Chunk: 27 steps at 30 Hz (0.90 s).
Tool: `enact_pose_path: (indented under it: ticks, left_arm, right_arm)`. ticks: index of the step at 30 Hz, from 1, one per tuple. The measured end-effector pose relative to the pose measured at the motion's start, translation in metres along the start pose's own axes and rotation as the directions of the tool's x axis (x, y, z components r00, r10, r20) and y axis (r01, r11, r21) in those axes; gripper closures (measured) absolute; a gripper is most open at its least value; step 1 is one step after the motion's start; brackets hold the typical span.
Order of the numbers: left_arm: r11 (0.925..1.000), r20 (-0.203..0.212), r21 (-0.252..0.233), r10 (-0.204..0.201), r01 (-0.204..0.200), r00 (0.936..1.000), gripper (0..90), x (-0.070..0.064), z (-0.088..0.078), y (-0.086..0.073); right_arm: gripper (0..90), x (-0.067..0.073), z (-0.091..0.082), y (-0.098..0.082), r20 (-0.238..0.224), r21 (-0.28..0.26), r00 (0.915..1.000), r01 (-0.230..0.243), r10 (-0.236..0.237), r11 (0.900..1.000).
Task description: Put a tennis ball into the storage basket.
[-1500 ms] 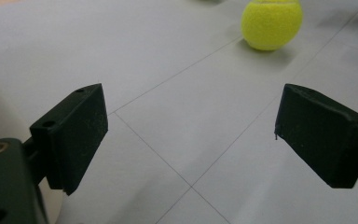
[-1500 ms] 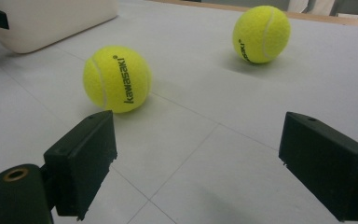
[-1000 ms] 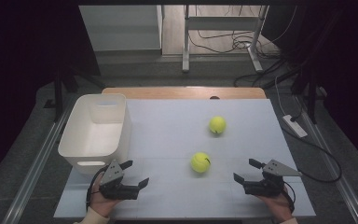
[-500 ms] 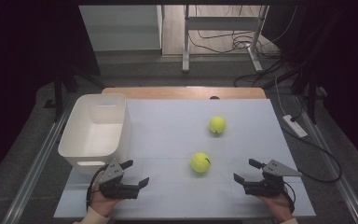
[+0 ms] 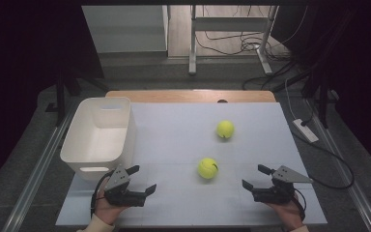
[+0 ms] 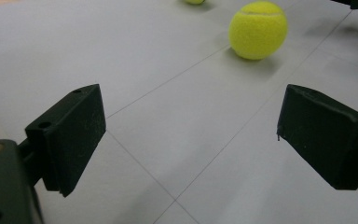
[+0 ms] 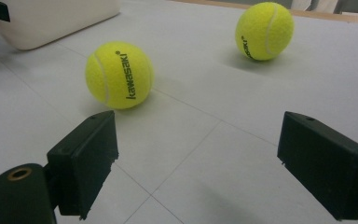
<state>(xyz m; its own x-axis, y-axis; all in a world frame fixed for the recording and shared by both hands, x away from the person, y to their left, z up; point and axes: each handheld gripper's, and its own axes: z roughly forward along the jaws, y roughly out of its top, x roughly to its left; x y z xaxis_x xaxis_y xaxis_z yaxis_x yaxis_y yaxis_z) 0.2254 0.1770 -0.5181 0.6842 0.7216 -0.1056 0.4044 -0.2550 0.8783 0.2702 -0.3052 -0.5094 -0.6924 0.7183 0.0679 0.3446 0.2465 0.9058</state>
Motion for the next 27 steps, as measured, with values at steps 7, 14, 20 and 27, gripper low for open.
enact_pose_path:
  ticks: [7, 14, 20, 27]
  left_arm:
    - [0.9997, 0.025, 0.024, 0.002, -0.002, 0.9997, 7.7, -0.005, 0.008, 0.007]
    - [0.9995, 0.034, 0.032, -0.004, 0.003, 0.9994, 7.5, -0.006, 0.011, 0.012]
    - [0.9988, 0.034, 0.049, 0.0, -0.002, 0.9994, 7.6, -0.007, 0.015, 0.015]
    - [0.9985, 0.04, 0.054, 0.006, -0.009, 0.9992, 7.6, -0.008, 0.019, 0.021]
  right_arm:
    - [12.3, -0.001, 0.001, 0.0, 0.003, 0.002, 1.0, 0.004, -0.004, 1.0]
    - [12.4, -0.003, 0.003, 0.001, -0.002, -0.01, 1.0, -0.007, 0.007, 1.0]
    - [12.4, -0.003, 0.004, 0.001, -0.008, -0.011, 0.9999, -0.007, 0.007, 1.0]
    - [12.5, -0.002, 0.004, 0.001, -0.009, -0.011, 1.0, -0.004, 0.004, 1.0]
